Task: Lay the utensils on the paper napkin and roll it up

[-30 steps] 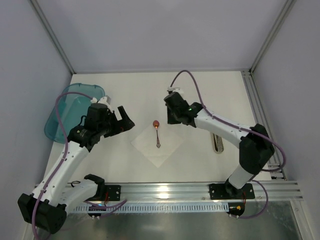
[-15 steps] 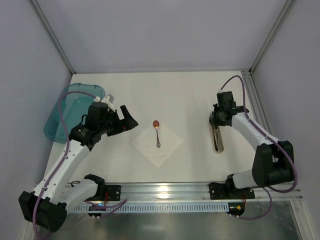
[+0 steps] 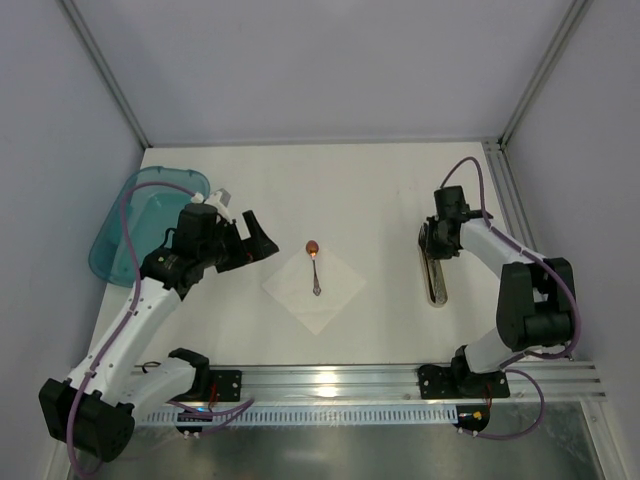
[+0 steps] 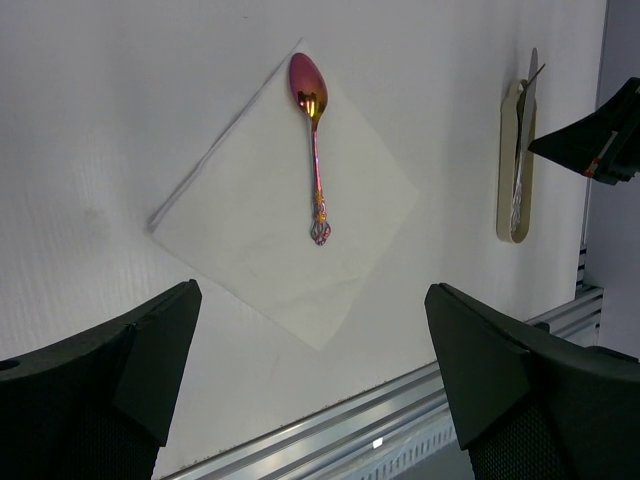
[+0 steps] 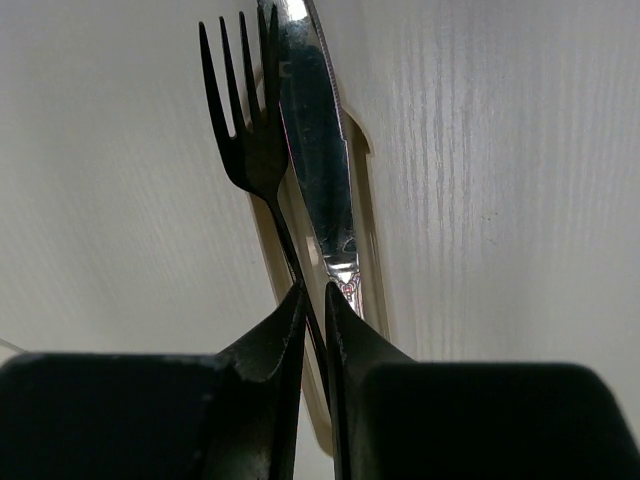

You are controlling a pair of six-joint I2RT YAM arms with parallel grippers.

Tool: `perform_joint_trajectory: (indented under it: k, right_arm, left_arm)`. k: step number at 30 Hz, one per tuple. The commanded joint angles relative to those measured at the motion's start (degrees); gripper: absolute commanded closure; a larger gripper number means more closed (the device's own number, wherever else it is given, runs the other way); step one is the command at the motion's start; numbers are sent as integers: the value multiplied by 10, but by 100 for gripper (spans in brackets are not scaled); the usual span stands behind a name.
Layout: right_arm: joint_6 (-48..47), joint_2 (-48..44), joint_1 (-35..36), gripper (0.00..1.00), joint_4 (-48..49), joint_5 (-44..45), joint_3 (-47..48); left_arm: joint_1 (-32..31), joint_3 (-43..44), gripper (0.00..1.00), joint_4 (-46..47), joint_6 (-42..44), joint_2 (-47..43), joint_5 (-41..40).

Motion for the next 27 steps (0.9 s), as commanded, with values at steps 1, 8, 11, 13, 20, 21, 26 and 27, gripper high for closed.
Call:
perform_joint_trajectory:
  k: [1, 8, 11, 13, 20, 21, 26, 27]
  right_arm:
    - [-14, 1, -3, 85, 10, -18, 0]
    - [-16, 23, -2, 85, 23, -40, -11]
    - [-16, 33, -2, 85, 25, -35, -14]
    - [-17, 42, -2, 85, 27, -37, -17]
    - [-19, 44, -2, 93, 37, -38, -22]
    - [-19, 41, -3, 96, 36, -39, -21]
    - [-19, 11, -3, 96, 20, -40, -7]
    - [-19, 5, -2, 96, 18, -40, -6]
  left_arm:
    - [3, -3, 0, 23, -2, -10, 16]
    - [3, -12, 0, 26, -6, -16, 15]
    - [3, -13, 0, 24, -6, -17, 14]
    - [3, -13, 0, 23, -5, -17, 12]
    - [4, -13, 0, 22, -5, -18, 11]
    - [3, -13, 1, 22, -5, -18, 9]
    - [3, -13, 0, 23, -5, -16, 10]
    - [3, -13, 1, 23, -5, -16, 11]
